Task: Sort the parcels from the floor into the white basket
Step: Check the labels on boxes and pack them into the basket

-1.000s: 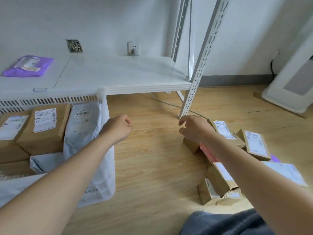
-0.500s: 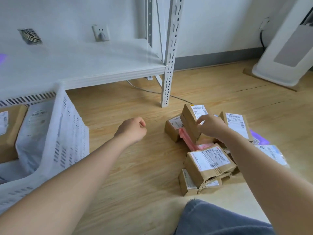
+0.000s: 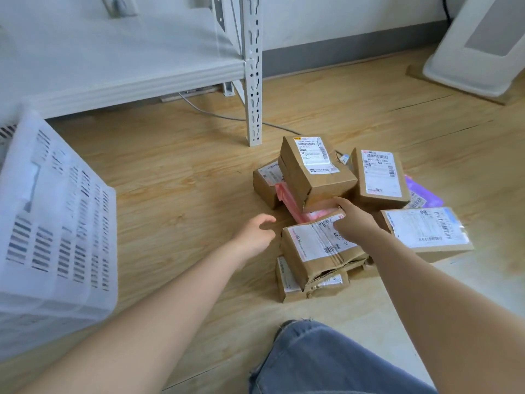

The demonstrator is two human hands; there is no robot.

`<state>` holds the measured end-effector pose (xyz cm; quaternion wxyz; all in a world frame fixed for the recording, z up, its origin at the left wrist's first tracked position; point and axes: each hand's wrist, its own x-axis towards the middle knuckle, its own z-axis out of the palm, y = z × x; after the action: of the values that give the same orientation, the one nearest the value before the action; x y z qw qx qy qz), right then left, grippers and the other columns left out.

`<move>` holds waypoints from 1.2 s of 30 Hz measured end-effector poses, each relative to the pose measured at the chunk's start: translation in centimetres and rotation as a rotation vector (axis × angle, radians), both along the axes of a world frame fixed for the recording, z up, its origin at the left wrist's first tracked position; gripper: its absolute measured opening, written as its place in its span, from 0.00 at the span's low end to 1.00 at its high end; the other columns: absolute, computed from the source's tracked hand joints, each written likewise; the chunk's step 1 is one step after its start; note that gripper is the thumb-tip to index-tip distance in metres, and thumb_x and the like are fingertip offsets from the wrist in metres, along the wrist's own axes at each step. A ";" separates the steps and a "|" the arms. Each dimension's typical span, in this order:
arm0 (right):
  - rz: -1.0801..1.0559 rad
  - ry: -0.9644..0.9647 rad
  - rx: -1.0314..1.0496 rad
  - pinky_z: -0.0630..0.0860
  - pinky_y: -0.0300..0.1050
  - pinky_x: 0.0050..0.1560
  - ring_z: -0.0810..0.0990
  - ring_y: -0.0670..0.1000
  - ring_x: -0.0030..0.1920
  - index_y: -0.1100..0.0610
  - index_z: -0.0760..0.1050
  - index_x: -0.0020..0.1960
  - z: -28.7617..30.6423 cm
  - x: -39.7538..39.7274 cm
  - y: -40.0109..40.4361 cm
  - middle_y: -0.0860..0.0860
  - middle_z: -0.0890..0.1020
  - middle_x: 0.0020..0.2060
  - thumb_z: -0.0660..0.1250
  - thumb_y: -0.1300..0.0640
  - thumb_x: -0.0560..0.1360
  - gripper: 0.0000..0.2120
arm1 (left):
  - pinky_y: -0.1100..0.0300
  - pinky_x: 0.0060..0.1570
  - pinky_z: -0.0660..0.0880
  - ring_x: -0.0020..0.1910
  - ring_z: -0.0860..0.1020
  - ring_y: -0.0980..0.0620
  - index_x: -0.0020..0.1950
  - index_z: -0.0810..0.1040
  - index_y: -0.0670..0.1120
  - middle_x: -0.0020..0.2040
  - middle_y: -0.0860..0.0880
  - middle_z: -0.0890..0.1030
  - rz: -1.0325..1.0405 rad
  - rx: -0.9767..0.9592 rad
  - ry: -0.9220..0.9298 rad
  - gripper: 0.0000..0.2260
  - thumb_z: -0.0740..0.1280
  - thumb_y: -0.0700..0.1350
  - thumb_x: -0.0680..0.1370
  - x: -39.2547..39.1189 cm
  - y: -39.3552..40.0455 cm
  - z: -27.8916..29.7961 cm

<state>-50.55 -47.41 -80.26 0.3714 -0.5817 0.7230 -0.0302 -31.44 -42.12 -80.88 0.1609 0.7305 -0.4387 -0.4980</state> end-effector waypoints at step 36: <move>-0.032 -0.907 0.118 0.78 0.45 0.30 0.81 0.54 0.46 0.42 0.78 0.56 9.4 5.4 1.8 0.51 0.81 0.53 0.64 0.69 0.73 0.24 | 0.43 0.55 0.76 0.48 0.72 0.52 0.53 0.66 0.71 0.58 0.46 0.62 0.494 -0.353 0.406 0.17 0.65 0.48 0.76 5.5 4.3 6.6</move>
<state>-45.18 -45.64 -70.88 0.6822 -0.4765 0.4968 -0.2463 -25.99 -37.80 -74.32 0.4836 0.6619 -0.2872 -0.4956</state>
